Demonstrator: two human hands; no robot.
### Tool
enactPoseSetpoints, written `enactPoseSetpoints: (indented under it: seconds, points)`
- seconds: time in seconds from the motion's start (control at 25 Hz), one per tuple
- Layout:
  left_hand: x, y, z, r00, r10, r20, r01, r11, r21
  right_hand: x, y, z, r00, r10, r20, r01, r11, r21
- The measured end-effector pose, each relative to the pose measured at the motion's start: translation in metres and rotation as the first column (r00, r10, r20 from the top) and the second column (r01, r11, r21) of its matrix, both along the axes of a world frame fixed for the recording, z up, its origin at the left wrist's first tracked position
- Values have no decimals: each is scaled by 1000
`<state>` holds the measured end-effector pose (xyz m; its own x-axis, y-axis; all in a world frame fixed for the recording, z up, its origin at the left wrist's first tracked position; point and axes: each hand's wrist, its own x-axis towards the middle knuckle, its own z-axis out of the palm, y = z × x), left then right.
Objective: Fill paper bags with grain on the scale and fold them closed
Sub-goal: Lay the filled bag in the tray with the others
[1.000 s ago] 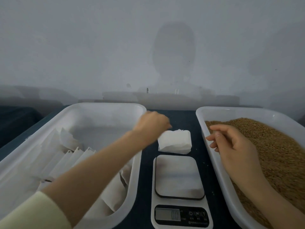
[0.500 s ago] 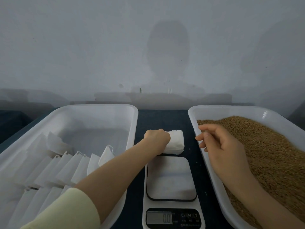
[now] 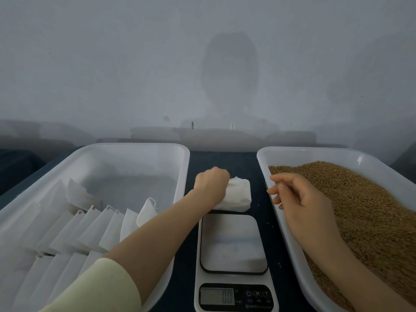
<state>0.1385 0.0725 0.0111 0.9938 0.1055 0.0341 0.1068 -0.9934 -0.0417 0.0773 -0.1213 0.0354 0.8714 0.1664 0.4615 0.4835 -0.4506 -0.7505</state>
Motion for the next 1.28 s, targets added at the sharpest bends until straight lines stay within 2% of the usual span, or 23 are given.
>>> enactPoseSetpoints:
  seconds: [0.08, 0.12, 0.2, 0.28, 0.36, 0.44, 0.52, 0.68, 0.76, 0.8, 0.84, 0.88, 0.92, 0.96, 1.0, 1.08, 1.16, 1.2, 1.28]
  points:
    - [-4, 5, 12, 984, 92, 154, -74, 990, -116, 0, 0, 0, 1000, 2, -4, -2, 1000, -12]
    - [-6, 8, 20, 967, 138, 216, -88, 970, -227, 0, 1, 0, 1000, 4, -9, -4, 1000, -19]
    - [-13, 14, 37, 928, 234, 290, -67, 871, -487, 0, 1, 0, 1000, 5, -14, -6, 999, -39]
    - [-26, 18, 48, 910, 310, 277, -11, 684, -730, 0, 2, 0, 999, 19, -45, -21, 999, -47]
    - [-49, 14, 52, 921, 342, 185, 45, 379, -924, -1, 4, 0, 993, 56, -105, -60, 998, -36]
    - [-74, 8, 50, 950, 301, 87, 49, 130, -990, -2, 8, 1, 975, 114, -192, -113, 993, 19]
    - [-96, 2, 44, 969, 247, 9, 16, -27, -1000, -4, 12, 4, 931, 199, -307, -172, 979, 113]
    - [-117, -3, 35, 976, 188, -108, -53, -272, -961, -9, 15, 8, 813, 338, -475, -271, 940, 205]
    - [-119, -6, 31, 972, 190, -136, -66, -332, -941, -10, 15, 8, 798, 354, -488, -279, 934, 223]
    - [-119, -8, 29, 967, 221, -129, -60, -295, -954, -11, 15, 8, 812, 337, -477, -263, 940, 216]
    - [-119, -10, 25, 959, 272, -84, -39, -169, -985, -11, 15, 9, 830, 312, -462, -240, 948, 208]
    - [-120, -10, 21, 952, 305, 33, 8, 84, -996, -11, 15, 10, 844, 289, -451, -217, 954, 206]
    - [-122, -9, 19, 942, 271, 200, 81, 393, -916, -10, 15, 11, 853, 270, -447, -197, 959, 204]
    - [-125, -8, 19, 917, 156, 368, 190, 639, -745, -10, 15, 11, 859, 252, -446, -182, 964, 195]
    - [-128, -8, 19, 876, -6, 482, 313, 768, -559, -10, 16, 11, 865, 234, -443, -171, 969, 178]
    - [-132, -7, 19, 807, -267, 527, 468, 833, -294, -11, 17, 11, 876, 212, -433, -163, 976, 147]
    - [-133, -9, 16, 724, -408, 556, 539, 837, -89, -12, 17, 11, 878, 209, -430, -164, 977, 139]
    - [-133, -10, 14, 689, -448, 569, 558, 830, -22, -12, 17, 11, 878, 209, -431, -163, 977, 141]
    - [-132, -10, 13, 662, -467, 586, 565, 825, 19, -12, 17, 11, 881, 202, -428, -159, 978, 136]
